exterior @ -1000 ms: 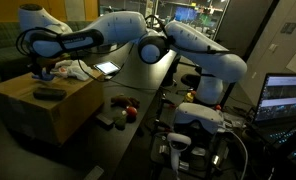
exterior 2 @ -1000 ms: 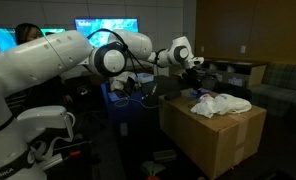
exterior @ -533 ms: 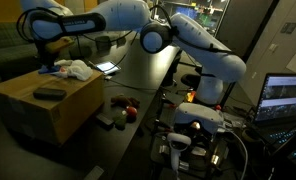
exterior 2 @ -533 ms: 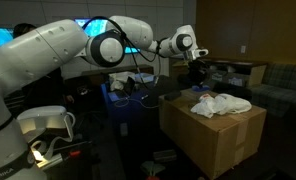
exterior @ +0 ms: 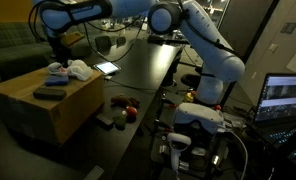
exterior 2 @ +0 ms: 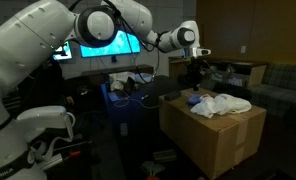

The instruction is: Switch between the objects on the box and on the table one by one

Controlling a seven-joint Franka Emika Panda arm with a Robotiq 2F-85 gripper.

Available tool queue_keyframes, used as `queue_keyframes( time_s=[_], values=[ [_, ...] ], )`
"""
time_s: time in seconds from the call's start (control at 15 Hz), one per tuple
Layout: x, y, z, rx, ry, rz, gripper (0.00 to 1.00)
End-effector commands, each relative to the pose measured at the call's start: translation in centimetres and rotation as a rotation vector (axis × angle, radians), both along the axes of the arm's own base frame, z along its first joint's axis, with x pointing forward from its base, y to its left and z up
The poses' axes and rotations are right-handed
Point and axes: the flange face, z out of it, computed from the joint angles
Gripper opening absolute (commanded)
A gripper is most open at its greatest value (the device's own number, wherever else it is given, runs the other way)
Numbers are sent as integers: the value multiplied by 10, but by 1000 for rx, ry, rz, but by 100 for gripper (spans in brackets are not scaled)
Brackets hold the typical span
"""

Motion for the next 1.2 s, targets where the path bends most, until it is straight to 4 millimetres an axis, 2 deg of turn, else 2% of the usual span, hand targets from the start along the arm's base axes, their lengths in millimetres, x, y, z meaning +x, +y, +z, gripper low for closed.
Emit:
queue_keyframes(
  time_s=[0.0, 0.2, 0.27, 0.33, 0.6, 0.87, 0.93, 1.13],
  values=[
    [-33, -18, 9, 33, 64, -8, 11],
    [-48, -32, 1, 38, 49, -44, 11],
    [-51, -36, -3, 44, 22, -52, 36],
    [-55, -38, -6, 47, -15, -64, 36],
    [-74, -33, -23, 96, -156, 43, 66],
    [-101, -18, -44, 126, -239, 239, 96],
    [-106, -14, -47, 135, -247, 285, 99],
    [-114, 0, -51, 146, -274, 416, 100]
  ],
)
